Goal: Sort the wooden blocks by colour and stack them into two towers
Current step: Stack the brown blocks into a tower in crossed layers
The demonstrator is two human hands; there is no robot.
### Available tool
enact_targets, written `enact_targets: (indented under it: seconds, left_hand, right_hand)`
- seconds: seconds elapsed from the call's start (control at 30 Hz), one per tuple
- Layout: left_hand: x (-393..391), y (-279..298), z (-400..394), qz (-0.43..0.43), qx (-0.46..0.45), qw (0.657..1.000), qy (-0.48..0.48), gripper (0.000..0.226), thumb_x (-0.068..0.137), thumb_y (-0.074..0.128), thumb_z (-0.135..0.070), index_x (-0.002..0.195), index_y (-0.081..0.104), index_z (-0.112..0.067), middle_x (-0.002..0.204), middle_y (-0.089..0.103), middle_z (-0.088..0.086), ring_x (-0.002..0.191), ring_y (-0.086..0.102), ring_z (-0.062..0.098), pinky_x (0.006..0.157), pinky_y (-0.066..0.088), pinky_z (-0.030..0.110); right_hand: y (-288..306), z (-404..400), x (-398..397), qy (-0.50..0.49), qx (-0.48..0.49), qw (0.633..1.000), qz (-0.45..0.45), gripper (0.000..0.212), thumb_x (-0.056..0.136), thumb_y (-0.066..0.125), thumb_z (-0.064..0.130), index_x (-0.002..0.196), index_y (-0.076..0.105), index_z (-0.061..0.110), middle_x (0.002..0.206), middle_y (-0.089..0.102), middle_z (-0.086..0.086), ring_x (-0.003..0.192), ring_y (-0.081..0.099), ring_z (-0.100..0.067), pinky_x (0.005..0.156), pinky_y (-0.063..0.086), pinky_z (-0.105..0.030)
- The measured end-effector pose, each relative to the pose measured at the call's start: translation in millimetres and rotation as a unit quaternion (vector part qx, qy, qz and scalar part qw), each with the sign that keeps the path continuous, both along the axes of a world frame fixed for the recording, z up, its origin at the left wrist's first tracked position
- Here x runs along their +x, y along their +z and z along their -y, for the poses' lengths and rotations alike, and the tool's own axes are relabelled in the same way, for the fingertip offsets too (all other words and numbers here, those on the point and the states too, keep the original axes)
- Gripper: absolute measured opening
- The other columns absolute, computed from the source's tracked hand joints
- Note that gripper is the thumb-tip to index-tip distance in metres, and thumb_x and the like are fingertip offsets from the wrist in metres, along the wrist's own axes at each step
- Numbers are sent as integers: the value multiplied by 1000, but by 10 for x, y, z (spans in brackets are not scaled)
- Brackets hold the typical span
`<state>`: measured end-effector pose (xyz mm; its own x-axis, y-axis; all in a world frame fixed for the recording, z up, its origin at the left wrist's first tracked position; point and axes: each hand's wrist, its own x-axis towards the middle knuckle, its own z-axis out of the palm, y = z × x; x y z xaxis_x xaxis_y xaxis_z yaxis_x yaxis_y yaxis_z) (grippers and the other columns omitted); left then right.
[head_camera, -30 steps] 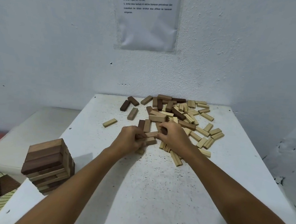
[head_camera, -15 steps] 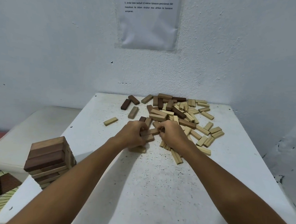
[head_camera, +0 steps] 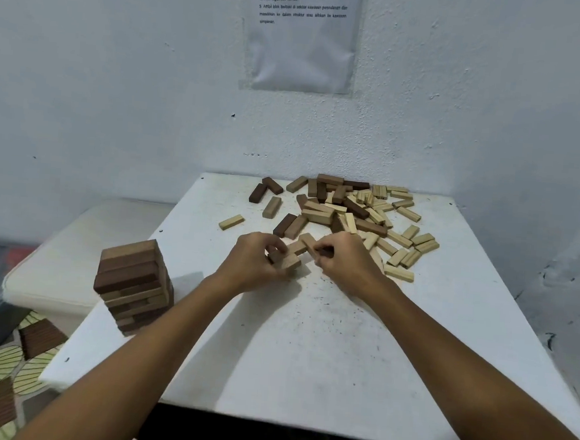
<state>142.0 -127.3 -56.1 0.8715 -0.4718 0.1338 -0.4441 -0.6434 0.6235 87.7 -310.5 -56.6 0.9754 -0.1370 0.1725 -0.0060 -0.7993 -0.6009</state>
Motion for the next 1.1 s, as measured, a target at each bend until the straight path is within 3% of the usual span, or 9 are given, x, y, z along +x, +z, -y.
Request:
enact_targets:
  seconds: [0.1, 0.4, 0.53, 0.6, 0.73, 0.87, 0.93, 1.0, 1.1]
  left_hand:
    - [-277, -17, -122, 0, 24, 1000, -2, 37, 71, 83, -26, 104, 72, -14, 95, 66, 4, 75, 57, 15, 76, 54, 30]
    - [-831, -161, -426, 15, 24, 999, 25, 26, 75, 77, -24, 97, 75, -11, 82, 66, -1, 79, 59, 14, 74, 52, 27]
    - [-929, -221, -468, 24, 31, 999, 21, 26, 73, 77, -33, 92, 75, -15, 84, 67, 1, 82, 60, 16, 64, 45, 25]
    - [-954, -258, -470, 38, 34, 999, 21, 29, 71, 78, -40, 88, 72, -17, 82, 64, 0, 80, 58, 14, 60, 37, 20]
    - [-995, -287, -449, 62, 34, 997, 23, 37, 69, 78, -49, 79, 66, -16, 80, 58, 0, 77, 55, 15, 62, 36, 25]
    - [-995, -269, -462, 56, 33, 998, -3, 40, 71, 78, -52, 74, 65, -14, 68, 55, -10, 67, 50, 5, 56, 32, 19]
    - [-961, -271, -493, 62, 36, 997, -23, 41, 69, 78, -55, 81, 70, -17, 78, 59, -8, 75, 53, 8, 63, 40, 22]
    - [-922, -276, -540, 61, 41, 996, -56, 49, 66, 78, -59, 99, 74, -23, 101, 62, -5, 96, 54, 11, 81, 45, 28]
    - [-871, -290, -615, 47, 64, 990, -115, 73, 62, 70, -64, 127, 63, -30, 139, 51, -6, 130, 38, 13, 105, 33, 36]
  right_hand:
    - [-9, -127, -272, 16, -5, 1000, -22, 19, 86, 68, 7, 104, 75, 10, 93, 73, -6, 83, 65, -15, 74, 53, -28]
    - [-179, -331, -736, 15, -18, 999, -34, 17, 83, 69, 4, 100, 74, 2, 94, 72, -11, 86, 67, -23, 78, 56, -41]
    - [-220, -231, -668, -46, 9, 999, -7, 35, 80, 77, 9, 113, 67, 3, 100, 69, -11, 87, 63, -21, 68, 50, -30]
    - [-242, -142, -609, -66, 0, 998, 17, 33, 81, 77, 10, 112, 68, 3, 104, 69, -11, 96, 62, -21, 73, 45, -26]
    - [-260, -78, -564, -73, -49, 995, 57, 31, 87, 68, 12, 117, 67, 5, 116, 67, -11, 110, 58, -24, 87, 45, -30]
    - [-329, -193, -615, 18, -144, 988, 58, 30, 92, 59, 17, 121, 67, 11, 128, 61, -9, 124, 48, -25, 104, 36, -38]
    - [-396, -282, -662, 48, -212, 975, 45, 28, 95, 52, 19, 117, 68, 15, 122, 63, -8, 121, 47, -25, 107, 30, -40]
    - [-423, -381, -739, 45, -242, 968, 43, 28, 96, 48, 21, 115, 69, 17, 118, 62, -6, 118, 47, -26, 107, 27, -41]
    - [-398, -525, -888, 28, -235, 970, 45, 31, 96, 49, 20, 122, 64, 22, 116, 58, -8, 114, 47, -29, 99, 32, -44]
